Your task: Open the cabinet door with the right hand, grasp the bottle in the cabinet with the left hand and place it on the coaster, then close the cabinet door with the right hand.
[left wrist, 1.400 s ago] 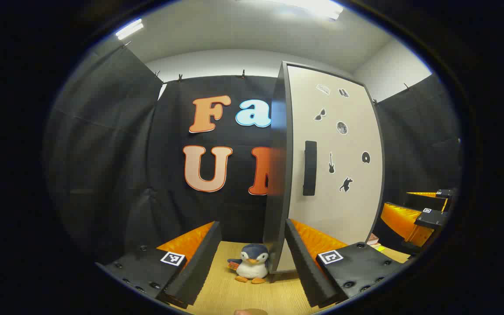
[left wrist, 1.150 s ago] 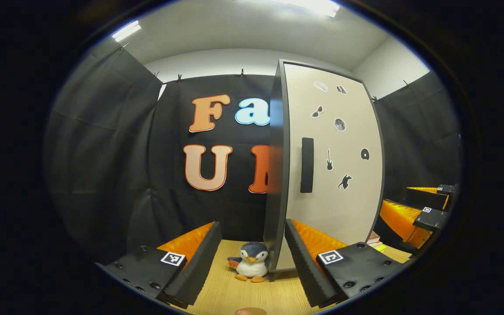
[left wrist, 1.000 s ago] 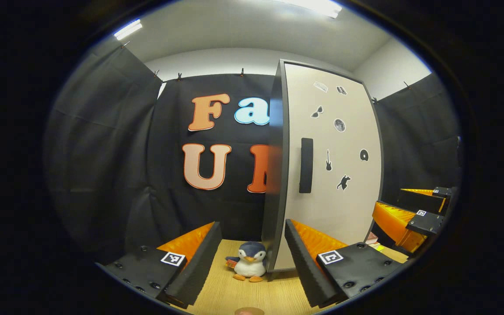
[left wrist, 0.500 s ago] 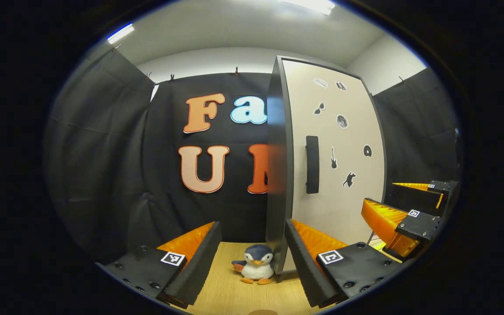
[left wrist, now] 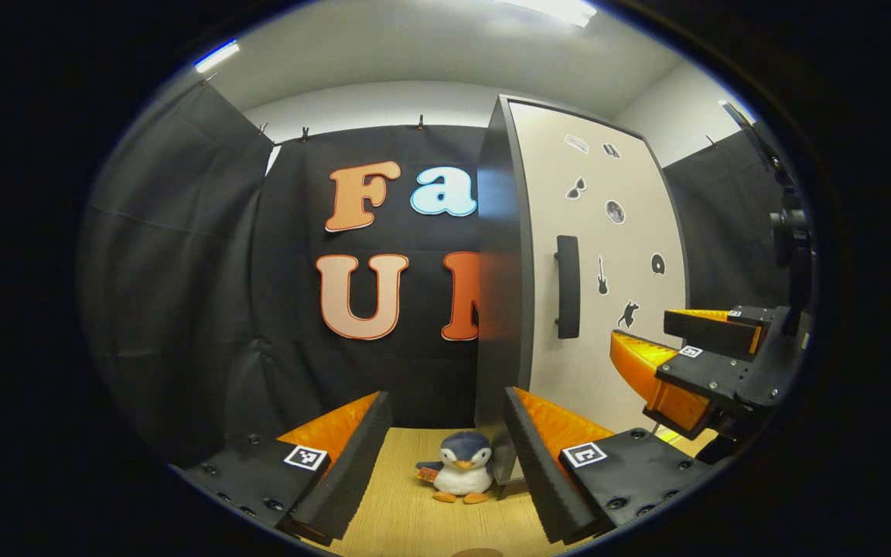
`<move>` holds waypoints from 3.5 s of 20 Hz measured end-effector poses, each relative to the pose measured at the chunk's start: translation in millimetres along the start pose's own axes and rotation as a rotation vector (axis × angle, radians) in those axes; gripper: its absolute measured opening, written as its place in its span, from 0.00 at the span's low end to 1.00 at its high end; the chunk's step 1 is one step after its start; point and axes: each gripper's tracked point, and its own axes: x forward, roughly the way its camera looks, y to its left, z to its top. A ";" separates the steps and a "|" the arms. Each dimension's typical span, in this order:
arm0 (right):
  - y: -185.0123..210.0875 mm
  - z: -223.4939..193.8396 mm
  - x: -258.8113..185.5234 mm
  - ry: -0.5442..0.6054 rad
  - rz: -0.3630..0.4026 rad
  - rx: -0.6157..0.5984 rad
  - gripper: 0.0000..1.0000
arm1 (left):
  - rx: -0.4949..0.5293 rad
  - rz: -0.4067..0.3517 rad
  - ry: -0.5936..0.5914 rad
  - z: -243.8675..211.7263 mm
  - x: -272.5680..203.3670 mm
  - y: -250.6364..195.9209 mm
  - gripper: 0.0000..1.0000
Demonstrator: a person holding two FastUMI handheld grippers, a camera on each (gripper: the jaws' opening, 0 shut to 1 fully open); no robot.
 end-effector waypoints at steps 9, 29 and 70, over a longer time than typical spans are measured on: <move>20.6 -2.7 91.1 0.060 0.021 0.134 0.90 | -0.013 0.064 0.044 -21.5 -5.3 33.4 0.96; 11.5 5.1 121.4 0.027 -0.117 0.168 0.20 | -0.041 0.112 0.089 -45.5 -2.1 86.0 0.95; -324.5 -3.5 -168.4 -0.037 -0.170 0.110 0.12 | -0.071 -0.081 0.021 -0.9 -67.9 -212.5 0.95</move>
